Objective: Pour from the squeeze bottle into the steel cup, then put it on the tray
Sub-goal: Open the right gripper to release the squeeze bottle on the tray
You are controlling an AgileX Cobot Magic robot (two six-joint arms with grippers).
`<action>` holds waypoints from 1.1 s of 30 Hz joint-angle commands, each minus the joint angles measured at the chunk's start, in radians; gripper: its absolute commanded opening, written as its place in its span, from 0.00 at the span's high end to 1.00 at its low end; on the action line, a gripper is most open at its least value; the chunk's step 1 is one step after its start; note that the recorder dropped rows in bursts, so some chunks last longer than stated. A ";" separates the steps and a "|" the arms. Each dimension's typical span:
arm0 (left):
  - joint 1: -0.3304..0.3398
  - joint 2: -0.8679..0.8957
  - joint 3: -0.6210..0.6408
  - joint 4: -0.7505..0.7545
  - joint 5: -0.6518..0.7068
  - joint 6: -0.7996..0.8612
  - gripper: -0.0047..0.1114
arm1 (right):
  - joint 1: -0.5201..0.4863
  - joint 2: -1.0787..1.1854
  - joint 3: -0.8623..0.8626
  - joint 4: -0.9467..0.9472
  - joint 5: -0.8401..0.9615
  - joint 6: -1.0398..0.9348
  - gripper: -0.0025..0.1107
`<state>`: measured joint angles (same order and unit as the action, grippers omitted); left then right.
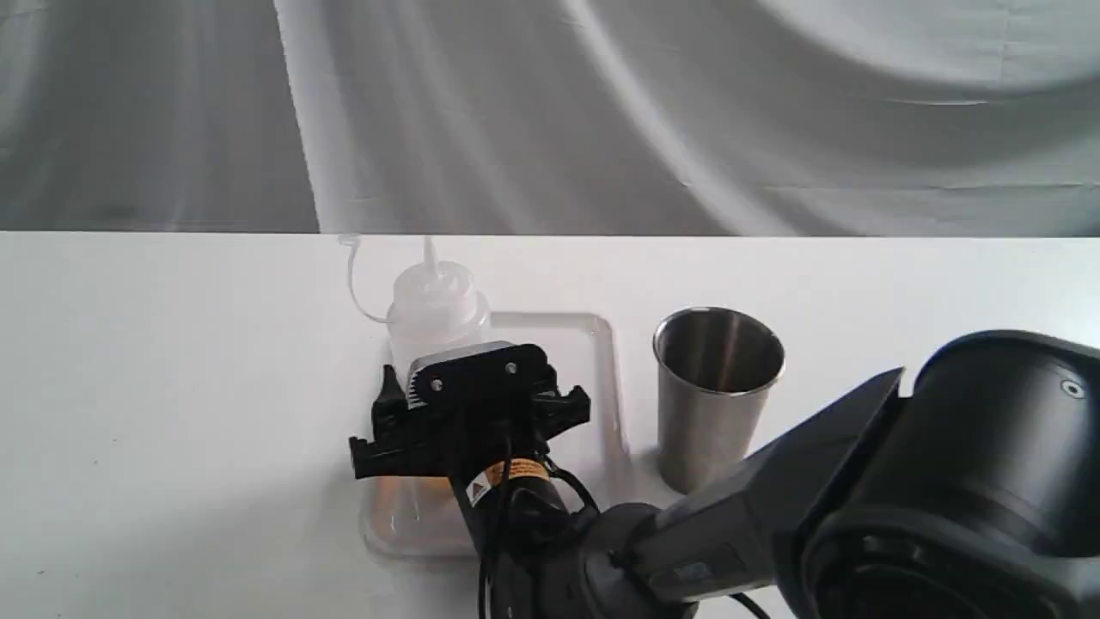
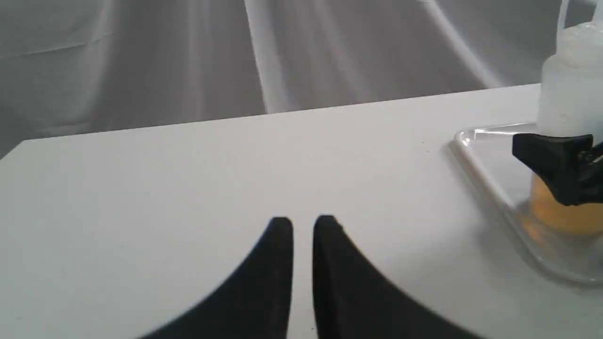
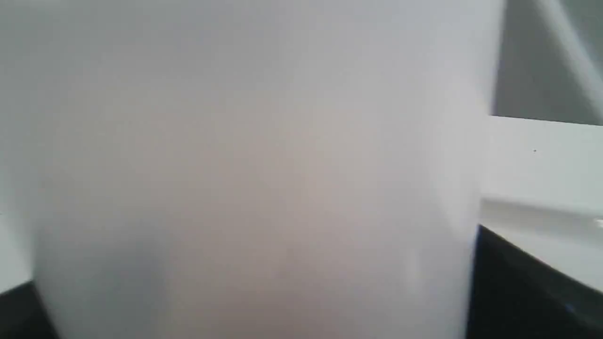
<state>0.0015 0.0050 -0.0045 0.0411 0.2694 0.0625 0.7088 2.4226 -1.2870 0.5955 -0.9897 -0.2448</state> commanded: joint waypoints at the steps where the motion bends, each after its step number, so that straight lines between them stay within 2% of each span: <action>1: -0.001 -0.005 0.004 0.002 -0.007 -0.002 0.89 | -0.003 -0.010 -0.006 -0.001 0.006 -0.010 0.18; 4: -0.001 -0.005 0.004 0.002 -0.007 -0.002 0.89 | -0.003 -0.010 -0.006 -0.001 0.009 -0.011 0.05; 5: -0.001 -0.005 0.004 0.002 -0.007 -0.002 0.89 | -0.003 -0.010 -0.006 -0.001 0.009 -0.013 0.05; 23: -0.001 -0.005 0.004 0.002 -0.007 -0.002 0.89 | -0.001 -0.084 -0.004 0.024 0.098 -0.017 0.05; 29: -0.001 -0.005 0.004 0.002 -0.007 -0.002 0.89 | -0.001 -0.130 0.064 0.041 0.115 -0.020 0.05; 33: -0.001 -0.005 0.004 0.002 -0.007 -0.002 0.89 | -0.001 -0.167 0.126 -0.029 0.112 -0.020 0.05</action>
<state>0.0015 0.0050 -0.0045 0.0411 0.2694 0.0625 0.7088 2.2816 -1.1836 0.6078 -0.8844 -0.2551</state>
